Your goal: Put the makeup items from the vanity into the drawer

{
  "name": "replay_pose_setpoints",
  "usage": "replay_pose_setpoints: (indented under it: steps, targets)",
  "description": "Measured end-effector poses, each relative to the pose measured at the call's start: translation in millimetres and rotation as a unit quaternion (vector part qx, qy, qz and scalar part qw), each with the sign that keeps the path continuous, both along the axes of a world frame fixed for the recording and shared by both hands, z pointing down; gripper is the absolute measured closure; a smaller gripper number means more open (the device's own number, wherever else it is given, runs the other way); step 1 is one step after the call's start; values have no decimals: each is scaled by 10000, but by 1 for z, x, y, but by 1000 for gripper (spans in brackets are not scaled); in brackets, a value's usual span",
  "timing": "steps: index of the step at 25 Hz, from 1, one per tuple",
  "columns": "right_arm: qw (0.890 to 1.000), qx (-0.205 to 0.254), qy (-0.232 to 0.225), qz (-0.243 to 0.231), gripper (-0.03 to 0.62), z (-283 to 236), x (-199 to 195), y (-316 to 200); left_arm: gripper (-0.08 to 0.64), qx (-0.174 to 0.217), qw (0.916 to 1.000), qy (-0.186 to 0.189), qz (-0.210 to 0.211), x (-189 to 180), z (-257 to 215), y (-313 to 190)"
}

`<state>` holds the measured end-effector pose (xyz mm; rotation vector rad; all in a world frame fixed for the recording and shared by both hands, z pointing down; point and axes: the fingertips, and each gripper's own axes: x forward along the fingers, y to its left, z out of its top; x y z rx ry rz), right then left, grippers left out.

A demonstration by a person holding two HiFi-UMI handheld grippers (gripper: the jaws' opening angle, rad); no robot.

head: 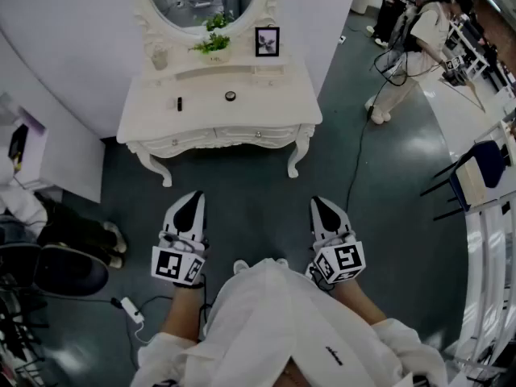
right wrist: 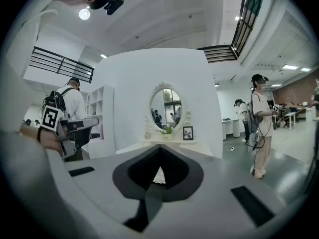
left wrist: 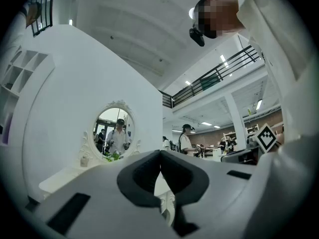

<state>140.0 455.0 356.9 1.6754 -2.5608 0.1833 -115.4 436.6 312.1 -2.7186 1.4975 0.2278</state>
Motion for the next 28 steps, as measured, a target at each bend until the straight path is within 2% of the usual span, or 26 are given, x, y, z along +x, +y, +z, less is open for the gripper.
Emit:
replay_pose_setpoints:
  steps: [11, 19, 21, 28]
  targets:
    - [10000, -29, -44, 40, 575, 0, -3, 8, 534, -9, 10000, 22, 7, -4, -1, 10]
    - [10000, 48, -47, -66, 569, 0, -25, 3, 534, -68, 10000, 44, 16, -21, 7, 10]
    - [9999, 84, -10, -121, 521, -2, -34, 2, 534, -70, 10000, 45, 41, -26, 8, 10]
    - [9985, 152, 313, -429, 286, -2, -76, -3, 534, -93, 9998, 106, 151, -51, 12, 9]
